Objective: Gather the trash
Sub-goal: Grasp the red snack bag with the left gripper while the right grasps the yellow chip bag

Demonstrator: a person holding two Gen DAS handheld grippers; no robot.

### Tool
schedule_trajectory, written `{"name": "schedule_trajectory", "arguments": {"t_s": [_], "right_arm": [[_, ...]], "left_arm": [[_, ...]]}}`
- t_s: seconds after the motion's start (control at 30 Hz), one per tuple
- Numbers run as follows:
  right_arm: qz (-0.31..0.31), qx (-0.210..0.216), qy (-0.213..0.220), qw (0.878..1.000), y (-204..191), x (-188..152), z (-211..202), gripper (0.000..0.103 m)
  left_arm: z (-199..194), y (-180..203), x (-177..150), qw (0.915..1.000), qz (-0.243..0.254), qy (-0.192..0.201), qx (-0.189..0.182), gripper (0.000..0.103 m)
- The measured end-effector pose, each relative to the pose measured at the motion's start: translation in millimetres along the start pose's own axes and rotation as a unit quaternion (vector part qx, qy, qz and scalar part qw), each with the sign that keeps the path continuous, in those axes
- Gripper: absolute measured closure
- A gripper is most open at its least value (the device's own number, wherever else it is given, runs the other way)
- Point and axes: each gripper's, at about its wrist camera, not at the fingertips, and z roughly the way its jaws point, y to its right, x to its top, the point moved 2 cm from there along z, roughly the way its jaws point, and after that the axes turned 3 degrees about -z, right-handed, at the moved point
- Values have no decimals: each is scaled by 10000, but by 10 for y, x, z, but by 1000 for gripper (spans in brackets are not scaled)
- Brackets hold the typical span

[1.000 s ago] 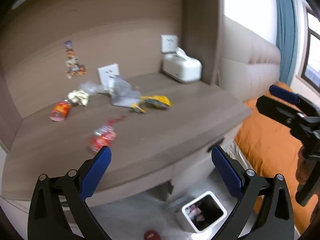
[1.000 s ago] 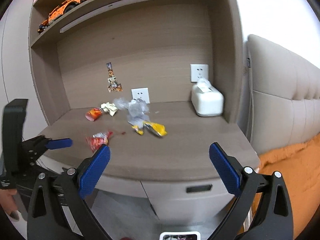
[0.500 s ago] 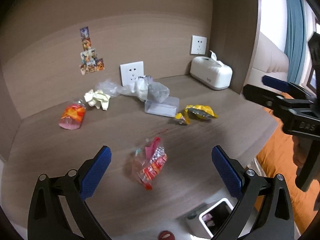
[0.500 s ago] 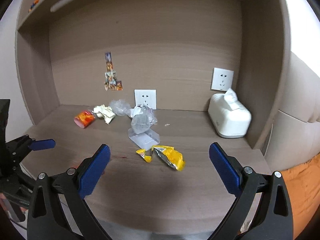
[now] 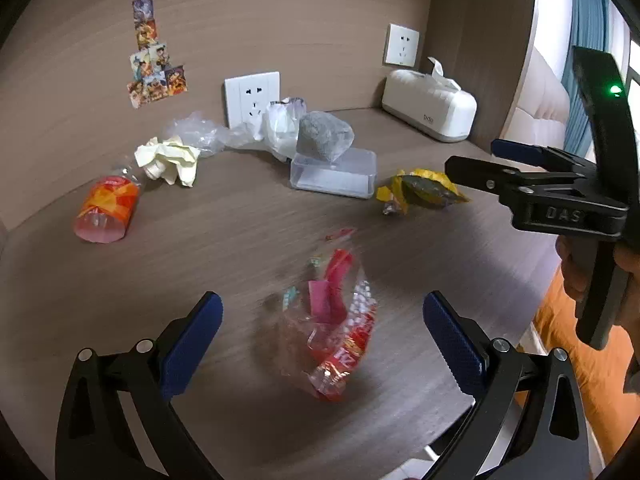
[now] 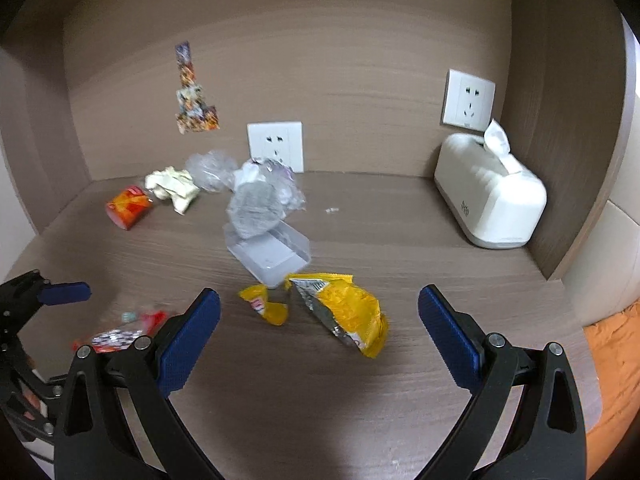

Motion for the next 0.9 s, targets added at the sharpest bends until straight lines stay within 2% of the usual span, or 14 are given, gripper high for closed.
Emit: {"name": "schedule_trajectory", "arguments": {"t_s": [0.1, 0.23, 0.4, 0.47, 0.5, 0.53, 0.57, 0.6, 0.67, 0.7, 0.8, 0.9], "right_arm": [[62, -5, -225, 9997, 20, -28, 175, 4], [72, -33, -450, 9990, 39, -39, 368, 4], [97, 25, -583, 9983, 70, -37, 523, 4], [25, -17, -672, 9977, 69, -45, 595, 7], [10, 94, -717, 9974, 63, -54, 623, 18], [22, 180, -786, 9967, 59, -62, 656, 33], [31, 231, -895, 9957, 56, -71, 699, 40], [29, 286, -994, 9946, 53, -88, 734, 53], [29, 286, -943, 9951, 51, -104, 739, 67], [89, 336, -957, 9948, 59, -105, 729, 75], [322, 506, -808, 9949, 87, -89, 617, 79], [405, 552, -673, 9954, 90, -57, 454, 79]], "left_arm": [[85, -41, -4, 9999, 27, -93, -53, 5], [210, -78, -11, 9994, 91, -271, -169, 15], [315, -124, -24, 9990, 141, -367, -220, 17], [363, -136, -35, 9984, 162, -452, -281, 30], [397, -135, -43, 9979, 187, -536, -322, 37], [401, -126, -47, 9979, 244, -509, -305, 40], [411, -116, -49, 9978, 299, -520, -295, 42], [418, -100, -48, 9976, 380, -515, -258, 49], [424, -80, -40, 9975, 446, -502, -223, 61], [426, -87, -29, 9975, 412, -514, -254, 70], [375, -106, 23, 9981, 309, -446, -293, 76], [293, -86, 95, 9984, 342, -344, -278, 76]]}}
